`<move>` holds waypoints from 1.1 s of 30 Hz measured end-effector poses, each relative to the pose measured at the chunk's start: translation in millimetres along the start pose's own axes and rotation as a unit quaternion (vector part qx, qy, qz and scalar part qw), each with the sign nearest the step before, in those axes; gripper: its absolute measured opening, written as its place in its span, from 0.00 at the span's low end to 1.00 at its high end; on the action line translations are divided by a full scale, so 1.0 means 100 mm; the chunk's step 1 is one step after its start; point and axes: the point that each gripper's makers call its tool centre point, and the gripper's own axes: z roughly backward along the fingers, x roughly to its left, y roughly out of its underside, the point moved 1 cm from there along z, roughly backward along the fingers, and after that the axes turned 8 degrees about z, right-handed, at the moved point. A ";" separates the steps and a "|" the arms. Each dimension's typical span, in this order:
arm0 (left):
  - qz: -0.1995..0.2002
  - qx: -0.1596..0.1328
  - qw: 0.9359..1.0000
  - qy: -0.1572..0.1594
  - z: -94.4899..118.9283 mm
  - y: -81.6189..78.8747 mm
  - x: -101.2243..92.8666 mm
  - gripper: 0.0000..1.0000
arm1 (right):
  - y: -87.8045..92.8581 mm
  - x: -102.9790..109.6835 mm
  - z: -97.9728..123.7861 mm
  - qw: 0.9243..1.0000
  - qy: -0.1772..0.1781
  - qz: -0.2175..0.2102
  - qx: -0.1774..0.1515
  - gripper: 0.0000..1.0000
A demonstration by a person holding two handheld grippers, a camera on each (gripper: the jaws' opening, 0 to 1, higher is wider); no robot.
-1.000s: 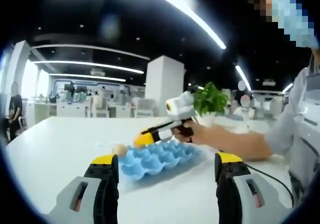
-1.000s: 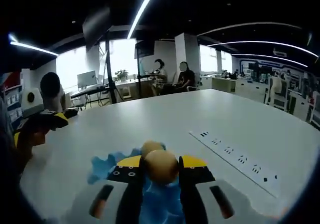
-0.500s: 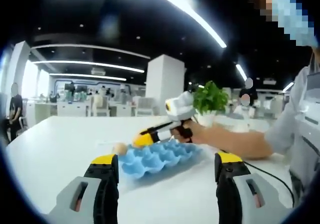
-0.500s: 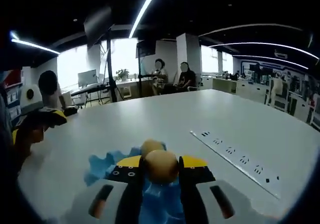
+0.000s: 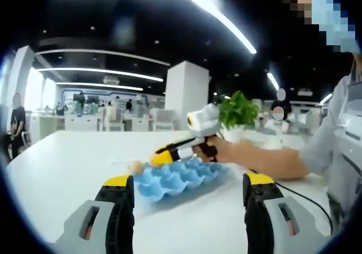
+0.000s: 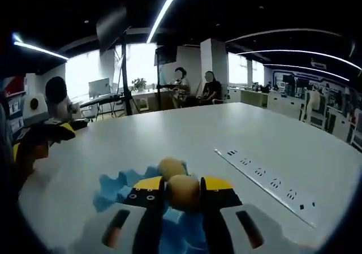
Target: Pick up the eggs on the table and place them into the egg tray on the table
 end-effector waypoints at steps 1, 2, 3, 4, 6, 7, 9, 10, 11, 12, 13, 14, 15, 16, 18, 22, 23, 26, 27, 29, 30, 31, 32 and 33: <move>0.000 0.000 1.000 0.000 0.00 0.00 0.00 0.80 | -0.01 -0.01 0.01 1.000 0.001 -0.002 -0.002 0.26; 0.000 0.000 1.000 0.000 0.00 0.00 0.00 0.80 | -0.02 0.00 0.01 1.000 0.002 -0.002 -0.004 0.26; 0.000 0.000 1.000 0.000 0.00 0.00 0.00 0.80 | -0.02 -0.01 0.02 1.000 0.003 -0.003 -0.004 0.26; 0.000 0.000 1.000 0.000 0.00 0.00 0.00 0.80 | -0.02 -0.01 0.02 1.000 0.003 -0.004 -0.004 0.26; 0.000 0.000 1.000 0.000 0.00 0.00 0.00 0.80 | -0.01 -0.02 0.02 1.000 0.004 -0.006 -0.004 0.27; 0.000 0.000 1.000 0.000 0.00 0.00 0.00 0.80 | -0.01 -0.01 0.02 1.000 0.004 -0.006 -0.004 0.27; -0.001 0.000 1.000 -0.001 0.00 0.00 0.00 0.80 | -0.02 0.01 0.02 1.000 0.001 -0.005 -0.003 0.26; -0.001 0.001 1.000 -0.001 0.00 0.00 0.00 0.80 | -0.02 0.01 0.02 1.000 0.001 -0.004 -0.002 0.27; -0.001 0.001 1.000 -0.001 0.00 0.01 0.00 0.80 | -0.02 0.02 0.01 1.000 0.000 -0.003 -0.002 0.27; -0.001 0.001 1.000 -0.001 0.00 0.01 0.00 0.80 | -0.03 0.02 0.02 1.000 0.001 -0.003 -0.003 0.27; -0.001 0.001 1.000 -0.001 0.00 0.01 0.00 0.80 | -0.03 0.01 0.02 1.000 0.000 -0.003 -0.004 0.27; -0.001 0.001 1.000 -0.001 0.00 0.01 0.00 0.80 | -0.03 0.01 0.02 1.000 0.001 -0.003 -0.004 0.27; 0.000 0.001 1.000 -0.002 0.01 0.01 0.01 0.80 | -0.04 0.01 0.02 1.000 0.001 -0.003 -0.004 0.27; -0.001 0.001 1.000 -0.003 0.01 0.02 0.01 0.80 | -0.04 0.02 0.03 1.000 0.001 -0.002 -0.005 0.27; 0.000 0.001 1.000 -0.004 0.01 0.02 0.01 0.80 | -0.07 0.02 0.04 1.000 0.001 -0.003 -0.006 0.27; -0.001 0.001 1.000 -0.006 0.03 0.04 0.02 0.80 | -0.13 0.03 0.10 1.000 0.005 0.006 -0.008 0.28; -0.001 0.002 1.000 -0.007 0.03 0.04 0.02 0.80 | -0.15 0.03 0.11 1.000 0.005 0.007 -0.009 0.28; -0.003 0.000 1.000 -0.008 0.03 0.04 0.02 0.80 | -0.23 0.06 0.17 1.000 0.007 0.017 -0.014 0.28; -0.004 -0.001 1.000 -0.008 0.03 0.03 0.01 0.80 | -0.26 0.06 0.18 1.000 0.008 0.021 -0.015 0.29; -0.006 -0.002 1.000 -0.008 0.03 0.03 0.01 0.80 | -0.28 0.08 0.21 0.999 0.008 0.027 -0.014 0.29; -0.007 -0.003 1.000 -0.008 0.03 0.03 0.01 0.80 | -0.29 0.06 0.23 0.999 0.008 0.029 -0.014 0.29; -0.008 -0.003 1.000 -0.007 0.03 0.03 0.00 0.80 | -0.30 0.05 0.24 0.999 0.008 0.031 -0.013 0.29; -0.009 -0.004 1.000 -0.007 0.03 0.03 0.00 0.80 | -0.32 0.04 0.26 0.999 0.010 0.032 -0.014 0.30; -0.010 -0.004 1.000 -0.007 0.03 0.03 0.00 0.80 | -0.33 0.03 0.27 0.999 0.010 0.032 -0.015 0.30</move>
